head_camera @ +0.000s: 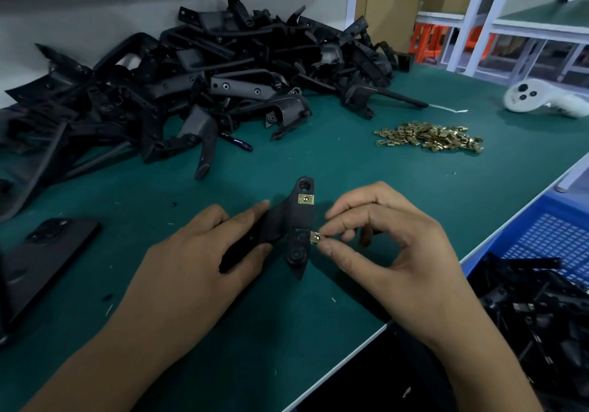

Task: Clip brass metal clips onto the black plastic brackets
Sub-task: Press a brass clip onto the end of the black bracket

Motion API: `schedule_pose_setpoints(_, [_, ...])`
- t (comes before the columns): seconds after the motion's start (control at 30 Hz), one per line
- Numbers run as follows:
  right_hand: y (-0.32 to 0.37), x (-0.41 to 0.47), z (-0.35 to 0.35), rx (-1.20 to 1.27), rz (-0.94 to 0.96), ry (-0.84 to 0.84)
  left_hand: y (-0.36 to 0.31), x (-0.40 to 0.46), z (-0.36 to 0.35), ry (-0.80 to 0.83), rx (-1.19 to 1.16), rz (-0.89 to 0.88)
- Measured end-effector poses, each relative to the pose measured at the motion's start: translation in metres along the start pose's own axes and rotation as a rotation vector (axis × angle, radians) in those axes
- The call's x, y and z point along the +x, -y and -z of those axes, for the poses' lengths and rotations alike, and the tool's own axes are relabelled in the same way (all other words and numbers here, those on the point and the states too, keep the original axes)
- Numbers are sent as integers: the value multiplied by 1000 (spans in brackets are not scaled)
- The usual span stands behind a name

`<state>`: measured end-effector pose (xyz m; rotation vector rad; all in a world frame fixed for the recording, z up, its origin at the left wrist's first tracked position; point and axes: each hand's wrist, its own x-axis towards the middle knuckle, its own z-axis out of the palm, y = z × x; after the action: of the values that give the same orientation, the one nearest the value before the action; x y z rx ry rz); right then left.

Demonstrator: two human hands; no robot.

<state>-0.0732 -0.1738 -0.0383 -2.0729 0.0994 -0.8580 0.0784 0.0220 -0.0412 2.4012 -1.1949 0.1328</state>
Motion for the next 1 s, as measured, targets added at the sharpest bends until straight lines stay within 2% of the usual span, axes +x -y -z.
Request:
schedule_pose_setpoints(0.47, [1, 0, 2, 20, 24, -33, 0, 0, 2, 13, 7, 9])
schedule_pose_setpoints(1.0, [0, 0, -1, 16, 41, 9, -5, 0, 3, 49, 71, 16])
